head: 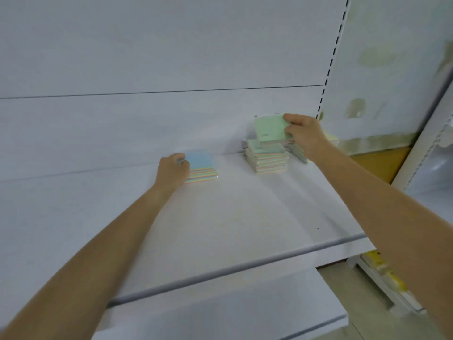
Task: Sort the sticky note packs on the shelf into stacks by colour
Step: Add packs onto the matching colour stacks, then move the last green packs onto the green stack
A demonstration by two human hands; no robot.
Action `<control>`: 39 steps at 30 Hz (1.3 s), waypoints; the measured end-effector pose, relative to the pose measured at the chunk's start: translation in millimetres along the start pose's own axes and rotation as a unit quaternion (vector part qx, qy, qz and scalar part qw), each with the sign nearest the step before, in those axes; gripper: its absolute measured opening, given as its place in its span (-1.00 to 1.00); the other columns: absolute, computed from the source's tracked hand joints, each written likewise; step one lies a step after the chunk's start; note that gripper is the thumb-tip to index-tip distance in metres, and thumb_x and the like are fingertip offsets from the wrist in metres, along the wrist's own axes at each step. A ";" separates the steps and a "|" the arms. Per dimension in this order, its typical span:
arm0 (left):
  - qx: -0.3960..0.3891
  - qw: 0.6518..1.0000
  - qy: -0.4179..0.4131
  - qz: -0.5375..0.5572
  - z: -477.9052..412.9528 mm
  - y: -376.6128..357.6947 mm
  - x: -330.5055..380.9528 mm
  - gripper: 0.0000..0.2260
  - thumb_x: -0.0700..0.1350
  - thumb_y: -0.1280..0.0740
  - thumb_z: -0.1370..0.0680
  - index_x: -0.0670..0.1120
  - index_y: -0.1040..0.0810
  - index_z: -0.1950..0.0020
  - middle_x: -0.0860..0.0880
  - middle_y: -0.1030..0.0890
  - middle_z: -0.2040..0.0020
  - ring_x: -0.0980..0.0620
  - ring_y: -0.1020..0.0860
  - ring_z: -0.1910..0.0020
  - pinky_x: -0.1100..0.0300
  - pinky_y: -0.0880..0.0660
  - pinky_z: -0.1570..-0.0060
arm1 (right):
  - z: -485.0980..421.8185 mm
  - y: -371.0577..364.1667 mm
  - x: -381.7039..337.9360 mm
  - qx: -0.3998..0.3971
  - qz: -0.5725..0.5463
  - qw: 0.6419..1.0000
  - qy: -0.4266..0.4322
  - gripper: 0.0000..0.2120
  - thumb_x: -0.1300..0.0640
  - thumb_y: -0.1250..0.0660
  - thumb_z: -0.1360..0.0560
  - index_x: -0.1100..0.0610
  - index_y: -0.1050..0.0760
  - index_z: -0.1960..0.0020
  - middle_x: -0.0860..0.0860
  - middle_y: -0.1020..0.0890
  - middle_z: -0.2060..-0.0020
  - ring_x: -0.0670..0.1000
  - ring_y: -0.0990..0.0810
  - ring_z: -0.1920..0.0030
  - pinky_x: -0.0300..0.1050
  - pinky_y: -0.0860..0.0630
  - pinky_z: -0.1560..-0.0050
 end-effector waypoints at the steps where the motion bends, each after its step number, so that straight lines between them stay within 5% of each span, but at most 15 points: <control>1: -0.006 1.000 0.000 0.003 1.7 0.5 0.8 -0.66 -0.21 -0.20 -0.55 -0.25 -0.44 -0.31 -0.24 -0.49 -0.31 -0.15 -0.45 -0.30 0.11 -0.31 -0.30 | -3.0 -5.0 4.1 -0.014 0.018 1.000 0.001 -0.59 0.41 -0.15 -0.47 0.26 -0.43 -0.30 0.09 -0.51 -0.12 0.03 -0.49 -0.03 -0.27 -0.46 0.16; 4: -0.033 0.998 0.014 0.052 10.6 1.4 -1.0 -0.59 -0.07 -0.25 -0.55 -0.19 -0.38 -0.36 -0.19 -0.47 -0.34 -0.13 -0.45 -0.30 0.04 -0.33 -0.36 | -6.5 -13.3 12.0 -0.017 0.089 0.996 0.025 -0.61 0.35 -0.15 -0.47 0.24 -0.46 -0.28 0.13 -0.54 -0.23 0.09 -0.52 -0.21 -0.19 -0.44 -0.12; 7: -0.045 0.996 0.010 0.079 22.2 2.9 -2.0 -0.52 0.03 -0.32 -0.48 -0.11 -0.38 -0.35 -0.11 -0.52 -0.28 -0.07 -0.51 -0.19 0.08 -0.40 -0.25 | -4.2 -15.3 18.7 -0.021 0.192 0.980 0.058 -0.69 0.24 -0.17 -0.52 0.19 -0.52 -0.22 0.11 -0.57 -0.24 0.07 -0.50 -0.25 -0.28 -0.33 -0.07; 11: -0.015 0.998 -0.047 -0.030 31.0 -1.3 4.0 -0.65 -0.10 -0.31 -0.53 -0.18 -0.43 -0.27 -0.12 -0.55 -0.20 -0.12 -0.54 -0.16 0.27 -0.30 0.07 | -0.9 -18.9 38.0 -0.057 0.170 0.978 0.104 -0.75 0.13 -0.23 -0.53 0.21 -0.57 -0.11 0.14 -0.62 -0.06 0.01 -0.53 -0.09 -0.30 -0.30 0.05; 14: -0.006 0.994 -0.077 -0.078 31.2 -4.8 3.3 -0.69 -0.10 -0.25 -0.56 -0.21 -0.41 -0.26 -0.19 -0.54 -0.20 -0.15 -0.54 -0.12 0.38 -0.21 0.20 | -0.7 -19.1 49.8 -0.093 0.181 0.972 0.118 -0.62 0.06 -0.28 -0.52 0.23 -0.47 -0.27 0.16 -0.49 -0.27 0.11 -0.43 -0.31 -0.18 -0.26 -0.33; 17: -0.014 0.992 -0.071 -0.101 31.8 -5.3 4.1 -0.61 -0.05 -0.22 -0.57 -0.22 -0.34 -0.33 -0.22 -0.50 -0.25 -0.13 -0.52 -0.12 0.35 -0.24 0.13 | -2.1 -15.7 53.0 -0.088 0.234 0.958 0.139 -0.59 -0.02 -0.25 -0.52 0.12 -0.43 -0.32 0.17 -0.36 -0.39 0.15 -0.28 -0.42 -0.04 -0.15 -0.45; 20: 0.004 0.989 -0.039 -0.141 30.1 4.7 -3.5 -0.51 0.09 -0.12 -0.58 -0.12 -0.22 -0.45 -0.16 -0.37 -0.41 -0.15 -0.40 -0.33 0.06 -0.36 -0.26 | 6.6 -12.1 47.6 -0.061 0.283 0.935 0.206 -0.57 -0.08 -0.21 -0.52 0.05 -0.40 -0.34 0.12 -0.27 -0.44 0.19 -0.20 -0.43 0.01 -0.09 -0.45; 26: 0.025 0.941 0.020 -0.338 34.2 37.7 -20.6 -0.59 0.05 0.00 -0.62 -0.10 -0.36 -0.38 -0.17 -0.39 -0.40 -0.21 -0.31 -0.38 -0.07 -0.30 -0.30 | 33.5 -32.2 29.0 -0.049 0.300 0.845 0.440 -0.59 -0.08 -0.18 -0.46 0.14 -0.56 -0.14 0.15 -0.56 -0.21 0.12 -0.39 -0.20 0.07 -0.36 -0.26; 29: 0.032 0.908 -0.007 -0.418 40.6 59.2 -25.0 -0.60 0.03 -0.02 -0.61 -0.13 -0.42 -0.32 -0.19 -0.47 -0.31 -0.20 -0.37 -0.32 -0.05 -0.34 -0.23 | 56.9 -60.4 18.7 -0.112 0.318 0.779 0.528 -0.66 -0.05 -0.22 -0.46 0.11 -0.58 -0.09 0.10 -0.64 -0.09 0.09 -0.49 -0.11 -0.01 -0.38 -0.19; 34: 0.038 0.870 -0.037 -0.490 56.5 107.9 -38.3 -0.61 0.02 -0.04 -0.61 -0.16 -0.44 -0.29 -0.18 -0.50 -0.28 -0.18 -0.40 -0.29 -0.02 -0.37 -0.17 | 97.0 -121.1 -2.0 -0.293 0.387 0.698 0.527 -0.63 -0.08 -0.15 -0.45 0.08 -0.61 -0.04 0.04 -0.69 0.04 0.09 -0.68 0.09 -0.08 -0.57 0.05; 39: 0.076 0.862 -0.015 -0.501 83.7 190.1 -89.4 -0.62 0.00 -0.08 -0.60 -0.18 -0.46 -0.27 -0.20 -0.51 -0.27 -0.19 -0.42 -0.28 -0.06 -0.38 -0.16 | 161.4 -207.5 -40.7 -0.344 0.378 0.660 0.550 -0.63 -0.04 -0.15 -0.55 0.06 -0.43 -0.30 0.02 -0.54 -0.25 0.10 -0.52 -0.21 -0.05 -0.38 -0.19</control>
Point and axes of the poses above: each hand's wrist, its own z-axis away from the middle knuckle, its own y-axis out of the back of the hand, x = y × z, the point moved 3 cm from there along -z, towards the middle knuckle
